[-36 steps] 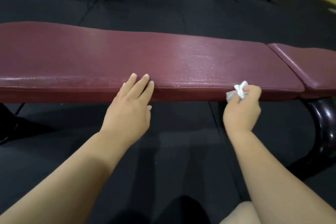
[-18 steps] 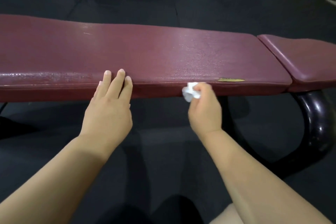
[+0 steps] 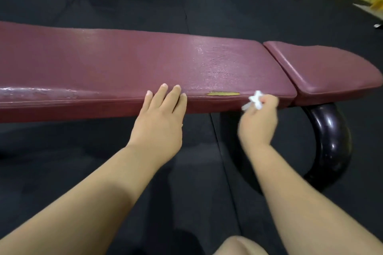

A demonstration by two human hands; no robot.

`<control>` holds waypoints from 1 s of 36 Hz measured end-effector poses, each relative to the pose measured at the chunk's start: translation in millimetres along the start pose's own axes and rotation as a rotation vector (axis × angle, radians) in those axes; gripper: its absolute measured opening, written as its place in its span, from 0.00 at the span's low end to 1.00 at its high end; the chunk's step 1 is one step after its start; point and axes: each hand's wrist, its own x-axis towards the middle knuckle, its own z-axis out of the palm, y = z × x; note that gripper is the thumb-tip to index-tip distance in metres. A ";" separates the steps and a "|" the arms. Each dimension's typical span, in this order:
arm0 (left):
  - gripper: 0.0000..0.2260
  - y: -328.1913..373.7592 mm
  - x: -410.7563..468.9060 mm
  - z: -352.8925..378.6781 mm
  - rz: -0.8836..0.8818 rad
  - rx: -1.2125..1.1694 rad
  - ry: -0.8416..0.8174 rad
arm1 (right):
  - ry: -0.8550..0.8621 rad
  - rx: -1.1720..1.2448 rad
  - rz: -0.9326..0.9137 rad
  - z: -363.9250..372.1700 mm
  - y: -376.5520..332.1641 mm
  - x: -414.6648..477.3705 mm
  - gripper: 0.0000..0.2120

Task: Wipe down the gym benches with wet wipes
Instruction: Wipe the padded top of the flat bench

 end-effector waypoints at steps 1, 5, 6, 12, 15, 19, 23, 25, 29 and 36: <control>0.30 1.8 0.1 1.6 -0.012 -0.002 0.011 | -0.046 0.029 -0.084 4.4 -5.1 -12.2 0.11; 0.34 -2.8 -1.9 14.1 0.019 0.008 0.102 | -0.269 0.072 -0.273 15.0 -14.3 -38.0 0.10; 0.35 -4.0 -2.0 14.4 0.023 0.016 0.109 | -0.306 0.070 -0.276 14.7 -12.1 -36.0 0.10; 0.34 0.9 0.7 15.5 -0.039 0.021 0.116 | -0.056 0.015 -0.117 -11.0 20.1 16.9 0.09; 0.31 9.2 3.8 12.2 -0.081 0.011 0.093 | -0.013 0.014 0.003 -29.1 34.8 46.4 0.10; 0.26 23.7 12.7 -0.2 -0.036 0.013 0.102 | 0.065 0.073 0.166 -37.5 51.8 71.5 0.08; 0.31 59.6 27.3 -16.6 0.136 0.065 0.021 | 0.056 0.033 0.295 -47.9 65.7 94.1 0.12; 0.31 72.2 37.9 -11.3 0.147 0.049 -0.038 | -0.011 -0.016 0.208 -49.8 66.7 92.1 0.08; 0.33 83.9 51.4 -1.0 0.101 0.088 -0.124 | -0.096 0.038 0.112 -48.9 60.2 70.1 0.07; 0.32 89.8 54.1 -7.8 0.002 0.021 -0.176 | -0.588 0.049 -0.234 -39.0 45.8 29.6 0.07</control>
